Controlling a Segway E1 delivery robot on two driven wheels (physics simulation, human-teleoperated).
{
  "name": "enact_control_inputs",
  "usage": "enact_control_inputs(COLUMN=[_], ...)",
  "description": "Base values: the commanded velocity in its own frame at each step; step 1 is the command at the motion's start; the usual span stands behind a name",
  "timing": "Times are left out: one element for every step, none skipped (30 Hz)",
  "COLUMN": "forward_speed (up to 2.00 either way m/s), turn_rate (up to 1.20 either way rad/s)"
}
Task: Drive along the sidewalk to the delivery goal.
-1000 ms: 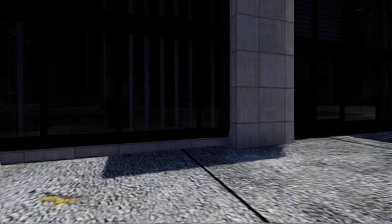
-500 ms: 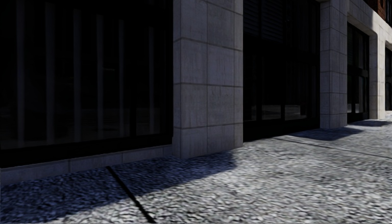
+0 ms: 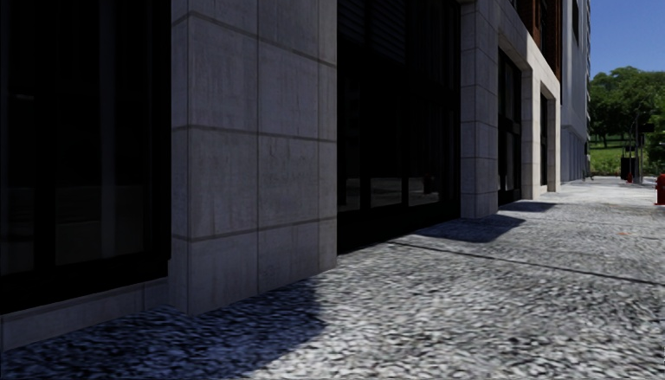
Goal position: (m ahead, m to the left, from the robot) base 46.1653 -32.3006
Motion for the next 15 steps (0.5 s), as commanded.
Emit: enact_control_inputs(forward_speed=[1.54, 1.54, 1.54, 1.54, 1.54, 1.54, 1.55, 1.55, 1.55, 1.55, 1.55, 1.55, 1.55, 1.55, 1.55], turn_rate=[-0.67, -0.67, -0.7, -0.74, -0.75, -0.75, -0.76, -0.76, -0.76, -0.76, -0.76, -0.76, -0.76, -0.76, -0.76])
